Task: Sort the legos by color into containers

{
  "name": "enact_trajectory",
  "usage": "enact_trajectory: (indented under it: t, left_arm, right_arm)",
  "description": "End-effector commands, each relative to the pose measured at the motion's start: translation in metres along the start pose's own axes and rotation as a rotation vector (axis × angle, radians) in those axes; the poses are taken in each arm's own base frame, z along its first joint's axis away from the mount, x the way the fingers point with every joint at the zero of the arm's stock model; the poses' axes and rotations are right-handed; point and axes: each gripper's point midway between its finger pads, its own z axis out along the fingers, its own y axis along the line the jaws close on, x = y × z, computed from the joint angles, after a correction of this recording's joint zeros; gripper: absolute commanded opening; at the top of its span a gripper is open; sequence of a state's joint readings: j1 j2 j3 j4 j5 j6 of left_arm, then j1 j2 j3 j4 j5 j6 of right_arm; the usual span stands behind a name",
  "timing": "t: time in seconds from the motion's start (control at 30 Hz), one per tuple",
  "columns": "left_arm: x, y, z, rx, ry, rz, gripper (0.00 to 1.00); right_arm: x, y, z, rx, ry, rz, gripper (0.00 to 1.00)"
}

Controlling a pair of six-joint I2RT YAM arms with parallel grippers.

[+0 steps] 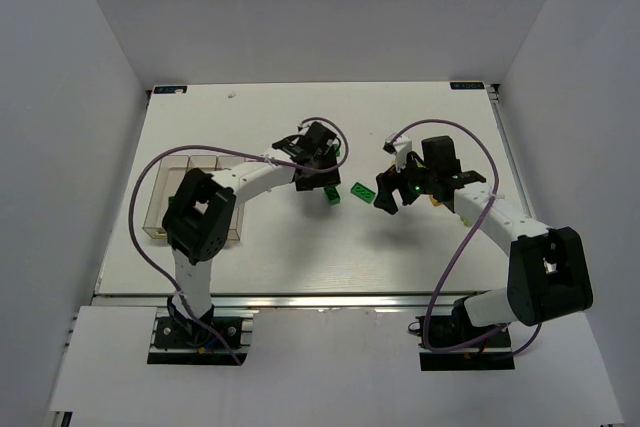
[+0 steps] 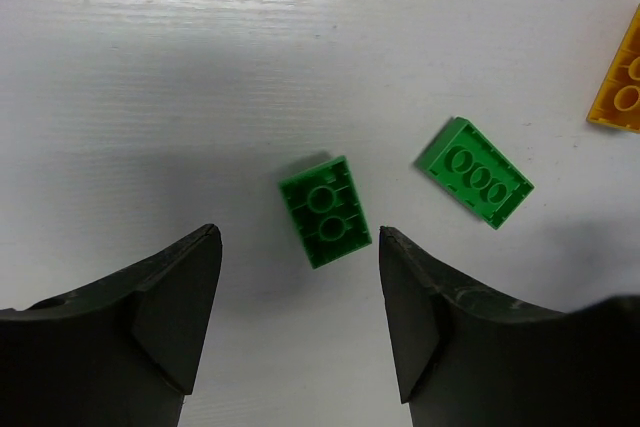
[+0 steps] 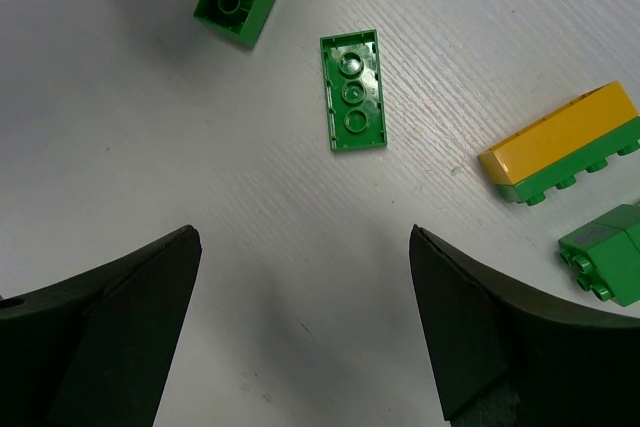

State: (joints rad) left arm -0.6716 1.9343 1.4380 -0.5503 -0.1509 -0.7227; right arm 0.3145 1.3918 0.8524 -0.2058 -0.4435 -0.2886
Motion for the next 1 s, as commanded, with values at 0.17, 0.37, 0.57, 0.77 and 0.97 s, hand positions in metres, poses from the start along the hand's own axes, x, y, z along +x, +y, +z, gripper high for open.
enact_trajectory:
  t: [0.17, 0.37, 0.57, 0.77, 0.97]
  left_arm:
    - [0.009, -0.022, 0.010, -0.027, 0.039, 0.052, 0.73]
    - [0.020, -0.017, 0.019, -0.061, 0.072, 0.060, 0.67]
    - [0.026, -0.016, 0.028, -0.064, 0.087, 0.073, 0.60]
    - [0.028, -0.012, 0.025, -0.060, 0.082, 0.079, 0.39]
    - [0.017, 0.004, 0.000, -0.100, 0.017, 0.130, 0.11]
  right_arm:
    - [-0.004, 0.003, -0.002, -0.001, -0.037, -0.020, 0.89]
    - [0.000, 0.005, -0.001, -0.007, -0.031, -0.012, 0.89]
    - [-0.002, 0.005, -0.002, -0.011, -0.034, -0.010, 0.89]
    - [0.000, 0.007, -0.002, -0.016, -0.030, -0.010, 0.88]
    - [-0.002, 0.013, -0.005, -0.045, -0.041, -0.032, 0.81]
